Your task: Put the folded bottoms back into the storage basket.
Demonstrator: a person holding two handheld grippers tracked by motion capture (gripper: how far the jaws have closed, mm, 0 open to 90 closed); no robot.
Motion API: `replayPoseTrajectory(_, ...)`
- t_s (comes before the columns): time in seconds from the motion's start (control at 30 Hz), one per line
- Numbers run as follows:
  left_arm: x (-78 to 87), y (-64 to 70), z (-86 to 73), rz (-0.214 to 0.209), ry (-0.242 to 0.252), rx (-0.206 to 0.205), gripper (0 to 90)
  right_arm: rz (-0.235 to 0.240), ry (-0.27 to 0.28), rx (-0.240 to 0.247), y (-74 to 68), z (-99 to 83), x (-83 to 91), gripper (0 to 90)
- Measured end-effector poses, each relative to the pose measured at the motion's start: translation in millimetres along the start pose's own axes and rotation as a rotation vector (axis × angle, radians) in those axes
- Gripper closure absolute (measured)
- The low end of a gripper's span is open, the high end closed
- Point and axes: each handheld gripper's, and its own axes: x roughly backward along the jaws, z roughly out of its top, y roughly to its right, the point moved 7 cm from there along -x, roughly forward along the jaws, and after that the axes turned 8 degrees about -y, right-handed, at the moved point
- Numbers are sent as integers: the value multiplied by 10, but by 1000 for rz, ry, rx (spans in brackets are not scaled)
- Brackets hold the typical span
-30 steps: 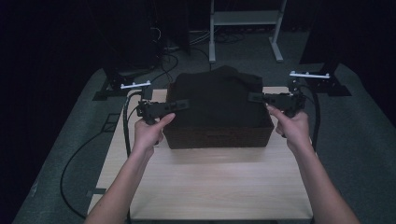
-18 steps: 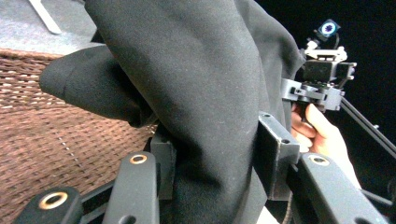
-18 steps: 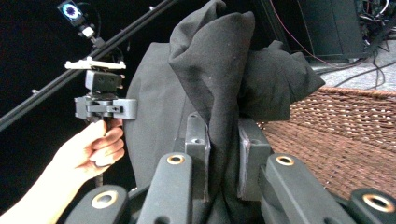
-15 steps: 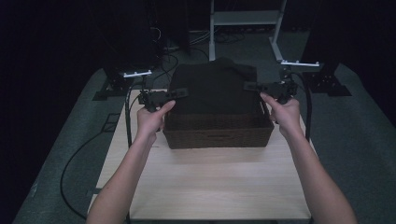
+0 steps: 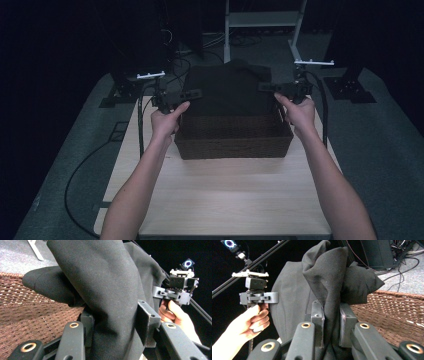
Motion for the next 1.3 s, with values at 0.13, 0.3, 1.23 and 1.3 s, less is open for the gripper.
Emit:
replayPoseTrajectory(0.13,-39,-64,5,4,4,10,563,2,5,-23,59,22,-22,774)
replayPoseTrajectory(0.3,-135,-169,-19,29,-5,20,562,-28,-12,-46,204,-13,-115,773)
replayPoseTrajectory(1.23,-427,-613,-299,113,-45,120,562,-111,-89,-128,676,-341,-488,773)
replayPoseTrajectory(1.3,-463,-642,-316,124,-51,127,562,-117,-95,-133,703,-355,-504,773)
